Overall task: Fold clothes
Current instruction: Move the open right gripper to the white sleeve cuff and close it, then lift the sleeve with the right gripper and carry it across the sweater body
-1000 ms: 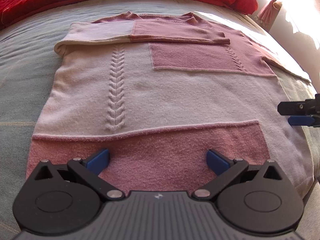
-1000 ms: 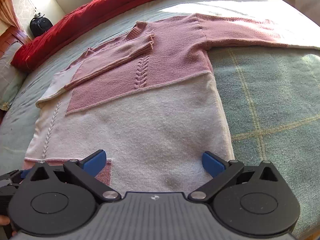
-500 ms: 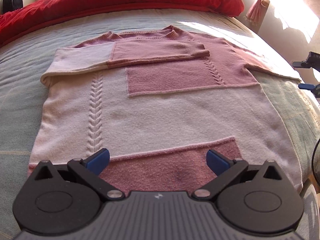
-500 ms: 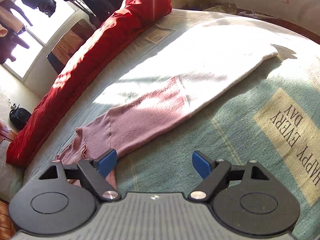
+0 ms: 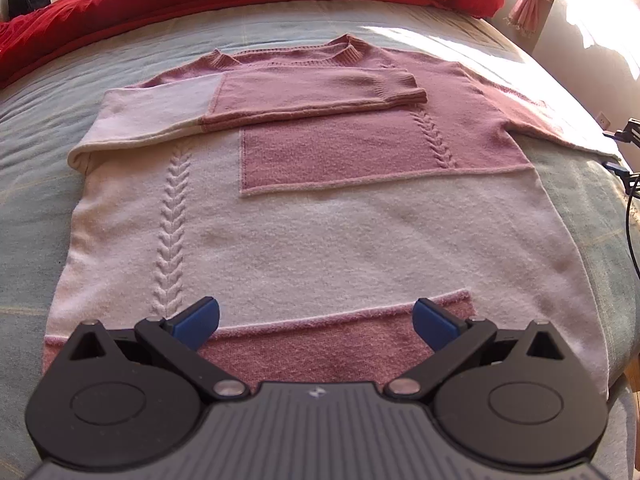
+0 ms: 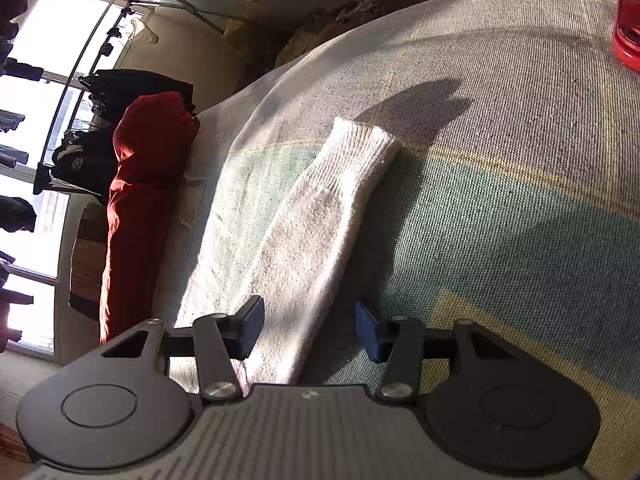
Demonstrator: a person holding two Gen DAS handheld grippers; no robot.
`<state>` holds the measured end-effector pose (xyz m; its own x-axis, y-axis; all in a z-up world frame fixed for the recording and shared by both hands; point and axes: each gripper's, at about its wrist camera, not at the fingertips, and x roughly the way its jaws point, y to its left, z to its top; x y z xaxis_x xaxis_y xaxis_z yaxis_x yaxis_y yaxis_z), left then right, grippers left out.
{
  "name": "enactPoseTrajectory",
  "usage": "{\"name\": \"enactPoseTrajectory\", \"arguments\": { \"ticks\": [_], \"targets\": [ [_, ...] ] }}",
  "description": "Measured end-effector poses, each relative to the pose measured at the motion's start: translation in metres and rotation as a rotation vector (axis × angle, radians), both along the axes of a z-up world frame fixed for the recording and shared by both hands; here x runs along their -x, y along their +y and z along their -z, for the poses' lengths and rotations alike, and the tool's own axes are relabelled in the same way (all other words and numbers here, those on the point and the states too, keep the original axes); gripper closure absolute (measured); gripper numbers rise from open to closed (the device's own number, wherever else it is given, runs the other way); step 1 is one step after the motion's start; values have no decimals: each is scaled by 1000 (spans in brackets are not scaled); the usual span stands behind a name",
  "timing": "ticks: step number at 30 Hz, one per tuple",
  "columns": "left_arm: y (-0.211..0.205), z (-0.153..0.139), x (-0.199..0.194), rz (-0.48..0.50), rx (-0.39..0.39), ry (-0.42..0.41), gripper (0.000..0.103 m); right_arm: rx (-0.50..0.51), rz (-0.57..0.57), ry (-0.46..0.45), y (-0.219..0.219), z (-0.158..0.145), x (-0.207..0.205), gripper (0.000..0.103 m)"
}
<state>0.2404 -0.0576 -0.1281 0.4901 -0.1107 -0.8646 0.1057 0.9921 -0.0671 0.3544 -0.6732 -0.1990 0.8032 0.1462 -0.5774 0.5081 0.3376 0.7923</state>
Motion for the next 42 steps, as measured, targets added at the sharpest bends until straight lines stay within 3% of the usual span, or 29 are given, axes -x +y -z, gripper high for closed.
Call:
{"name": "enactPoseTrajectory", "arguments": {
  "ticks": [6,13,19,20,23,26,35,42],
  "targets": [
    [-10,3,-5,14,-10,10,1,-20,22,-26,-11,16,-9,57],
    [-21,6,-11,33,-9,13,1,6,30,-68,-18,22,-19,57],
    [-24,10,-12,41,-12,18,1,125,5,-81,-12,18,-28,58],
    [-24,10,-11,40,-13,19,1,138,8,-79,-11,18,-29,62],
    [-23,10,-11,43,-11,22,1,179,26,-34,-9,22,-28,97],
    [-21,10,-11,39,-12,22,1,199,15,-25,-9,21,-29,97],
    [-16,7,-8,47,-6,23,1,415,-68,117,17,-17,-58,95],
    [2,2,-3,27,23,13,1,481,-111,82,39,-56,-54,95]
  ]
}}
